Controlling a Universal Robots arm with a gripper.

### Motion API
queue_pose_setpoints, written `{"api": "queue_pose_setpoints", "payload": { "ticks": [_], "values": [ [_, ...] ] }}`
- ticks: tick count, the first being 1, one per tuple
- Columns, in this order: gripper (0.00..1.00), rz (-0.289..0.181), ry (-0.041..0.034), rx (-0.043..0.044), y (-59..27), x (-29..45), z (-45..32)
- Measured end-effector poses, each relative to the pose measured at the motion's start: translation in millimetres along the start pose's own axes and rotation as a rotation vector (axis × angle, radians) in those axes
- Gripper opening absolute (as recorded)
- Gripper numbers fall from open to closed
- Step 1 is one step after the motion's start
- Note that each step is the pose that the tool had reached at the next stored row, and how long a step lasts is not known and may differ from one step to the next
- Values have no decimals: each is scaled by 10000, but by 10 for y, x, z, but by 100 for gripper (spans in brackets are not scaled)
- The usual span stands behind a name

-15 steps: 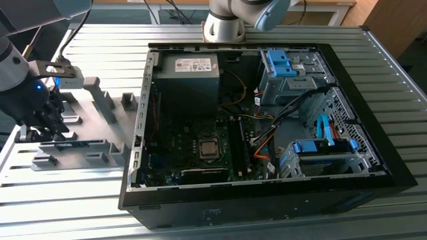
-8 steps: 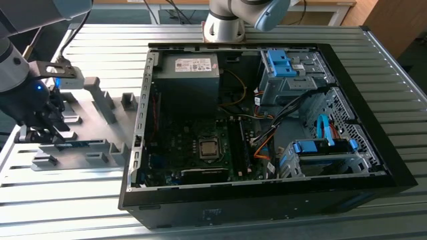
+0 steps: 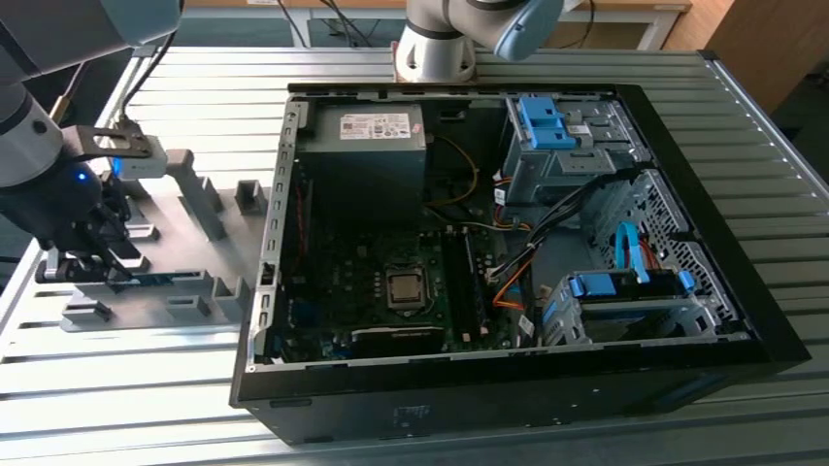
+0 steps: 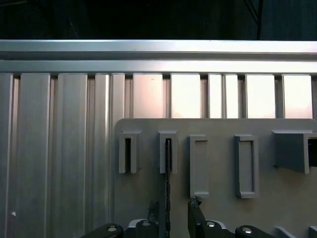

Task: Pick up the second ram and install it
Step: 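Pick up the second ram and move it above second insertion slot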

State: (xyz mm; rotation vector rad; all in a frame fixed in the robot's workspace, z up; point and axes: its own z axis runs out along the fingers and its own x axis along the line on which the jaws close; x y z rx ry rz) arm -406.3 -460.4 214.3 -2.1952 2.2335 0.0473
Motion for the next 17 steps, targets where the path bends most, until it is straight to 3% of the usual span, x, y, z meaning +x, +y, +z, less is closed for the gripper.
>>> {"api": "queue_pose_setpoints", "payload": {
  "ticks": [2,17],
  "values": [
    [36,-1,-2,32,0,0,14],
    [36,0,-1,33,-1,4,135]
  ]
}}
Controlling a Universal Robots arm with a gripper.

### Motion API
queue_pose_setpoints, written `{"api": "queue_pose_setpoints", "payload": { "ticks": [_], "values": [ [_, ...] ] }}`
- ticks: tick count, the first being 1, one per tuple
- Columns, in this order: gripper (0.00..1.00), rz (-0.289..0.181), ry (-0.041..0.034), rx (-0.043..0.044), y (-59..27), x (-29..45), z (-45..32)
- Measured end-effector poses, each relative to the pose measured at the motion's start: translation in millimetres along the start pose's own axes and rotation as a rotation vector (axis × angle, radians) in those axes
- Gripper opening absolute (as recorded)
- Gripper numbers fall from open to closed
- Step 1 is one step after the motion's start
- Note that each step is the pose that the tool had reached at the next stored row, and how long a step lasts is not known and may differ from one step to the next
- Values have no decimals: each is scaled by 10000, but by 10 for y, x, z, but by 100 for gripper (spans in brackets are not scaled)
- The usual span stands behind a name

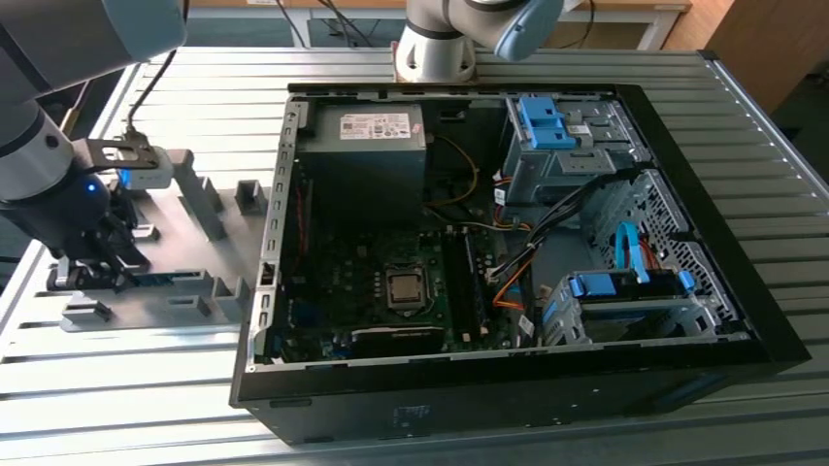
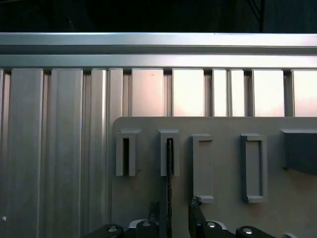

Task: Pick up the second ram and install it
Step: 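Pick up the second ram and move it above second insertion slot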

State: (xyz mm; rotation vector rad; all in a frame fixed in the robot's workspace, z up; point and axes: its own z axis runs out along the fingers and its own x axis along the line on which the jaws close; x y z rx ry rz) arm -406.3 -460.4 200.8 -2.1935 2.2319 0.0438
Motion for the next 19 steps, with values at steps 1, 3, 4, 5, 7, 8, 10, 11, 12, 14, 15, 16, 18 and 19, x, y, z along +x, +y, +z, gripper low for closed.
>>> {"api": "queue_pose_setpoints", "payload": {
  "ticks": [1,3,4,5,7,8,10,11,12,14,15,16,18,19],
  "values": [
    [36,0,0,0,0,1,9],
    [35,-1,0,0,-1,2,23],
    [35,-1,0,0,-1,2,29],
    [29,-1,0,0,-1,2,35],
    [22,-1,0,1,-1,3,47],
    [22,-1,0,0,-1,4,52],
    [22,-1,2,0,-1,6,60],
    [22,-1,5,2,-1,8,63],
    [22,-1,16,3,-1,10,66],
    [22,0,54,2,-2,14,68],
    [22,-1,76,3,-2,15,70],
    [22,-1,92,3,-2,16,71],
    [22,-1,93,6,-1,18,79],
    [22,1,94,6,-1,18,83]
  ]
}}
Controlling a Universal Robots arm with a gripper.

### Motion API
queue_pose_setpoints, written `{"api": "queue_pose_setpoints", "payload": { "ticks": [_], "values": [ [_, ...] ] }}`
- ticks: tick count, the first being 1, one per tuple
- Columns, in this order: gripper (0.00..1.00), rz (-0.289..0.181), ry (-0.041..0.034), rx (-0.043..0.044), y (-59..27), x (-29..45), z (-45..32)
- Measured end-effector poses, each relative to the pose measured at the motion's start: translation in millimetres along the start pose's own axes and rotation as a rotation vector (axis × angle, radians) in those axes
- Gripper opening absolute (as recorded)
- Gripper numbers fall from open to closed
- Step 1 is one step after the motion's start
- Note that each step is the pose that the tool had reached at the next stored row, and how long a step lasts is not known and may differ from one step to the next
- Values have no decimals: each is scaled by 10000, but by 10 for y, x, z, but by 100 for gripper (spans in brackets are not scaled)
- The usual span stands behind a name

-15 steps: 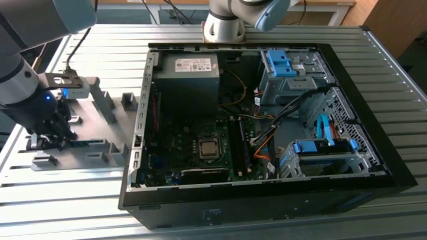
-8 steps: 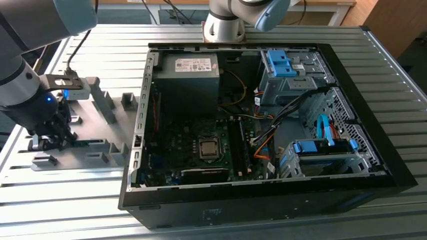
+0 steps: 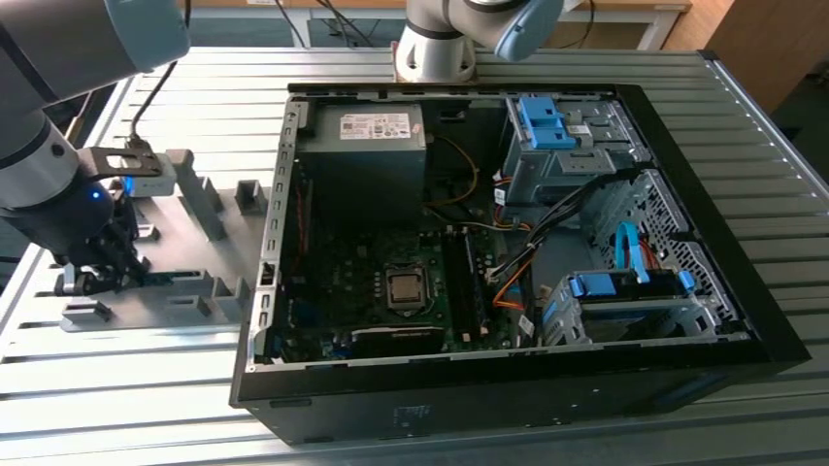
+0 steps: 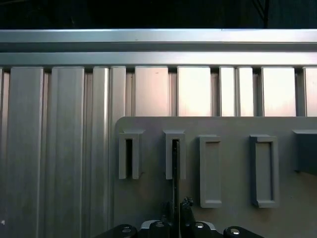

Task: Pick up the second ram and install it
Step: 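Pick up the second ram and move it above second insertion slot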

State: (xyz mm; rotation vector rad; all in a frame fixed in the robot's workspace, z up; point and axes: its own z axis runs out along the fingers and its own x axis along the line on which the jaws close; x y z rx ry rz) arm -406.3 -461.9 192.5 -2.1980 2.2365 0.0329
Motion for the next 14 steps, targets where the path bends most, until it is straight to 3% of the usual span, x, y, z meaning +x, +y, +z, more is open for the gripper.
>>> {"api": "queue_pose_setpoints", "payload": {
  "ticks": [14],
  "values": [
    [22,-1,1,-1,-1,2,38]
  ]
}}
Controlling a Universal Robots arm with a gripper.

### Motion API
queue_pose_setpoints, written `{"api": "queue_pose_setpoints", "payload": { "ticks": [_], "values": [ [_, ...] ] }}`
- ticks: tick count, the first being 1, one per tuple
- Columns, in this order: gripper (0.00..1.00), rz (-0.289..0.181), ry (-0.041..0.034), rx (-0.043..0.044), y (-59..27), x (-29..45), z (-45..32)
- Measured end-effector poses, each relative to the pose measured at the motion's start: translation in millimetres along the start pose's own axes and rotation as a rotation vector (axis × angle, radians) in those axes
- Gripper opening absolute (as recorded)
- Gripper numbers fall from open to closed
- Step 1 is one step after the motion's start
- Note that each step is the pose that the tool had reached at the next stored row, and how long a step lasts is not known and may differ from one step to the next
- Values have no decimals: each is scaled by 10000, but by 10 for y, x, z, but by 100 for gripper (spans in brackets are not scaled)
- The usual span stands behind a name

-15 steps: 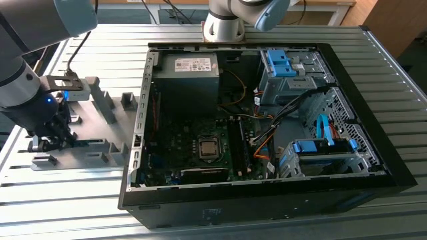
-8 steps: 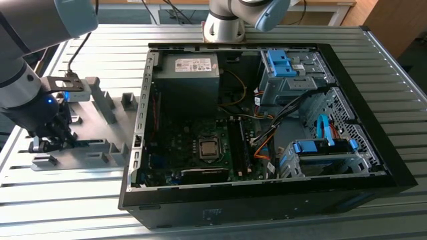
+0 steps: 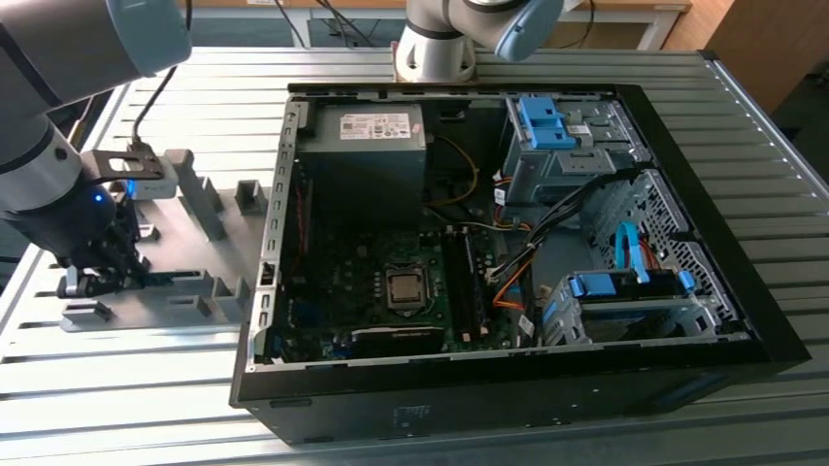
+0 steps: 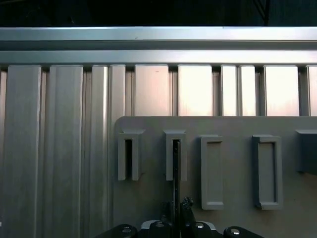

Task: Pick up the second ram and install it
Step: 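Pick up the second ram and move it above second insertion slot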

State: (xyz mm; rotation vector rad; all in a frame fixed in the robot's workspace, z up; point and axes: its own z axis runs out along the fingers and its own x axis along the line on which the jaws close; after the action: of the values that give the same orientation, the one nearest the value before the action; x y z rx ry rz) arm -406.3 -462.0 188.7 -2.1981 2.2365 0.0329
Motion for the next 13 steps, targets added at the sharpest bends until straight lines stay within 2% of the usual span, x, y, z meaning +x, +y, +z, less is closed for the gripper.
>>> {"api": "queue_pose_setpoints", "payload": {
  "ticks": [6,7,13],
  "values": [
    [20,0,-1,1,0,0,2],
    [14,0,0,0,0,0,2],
    [14,0,0,1,0,0,3]
  ]
}}
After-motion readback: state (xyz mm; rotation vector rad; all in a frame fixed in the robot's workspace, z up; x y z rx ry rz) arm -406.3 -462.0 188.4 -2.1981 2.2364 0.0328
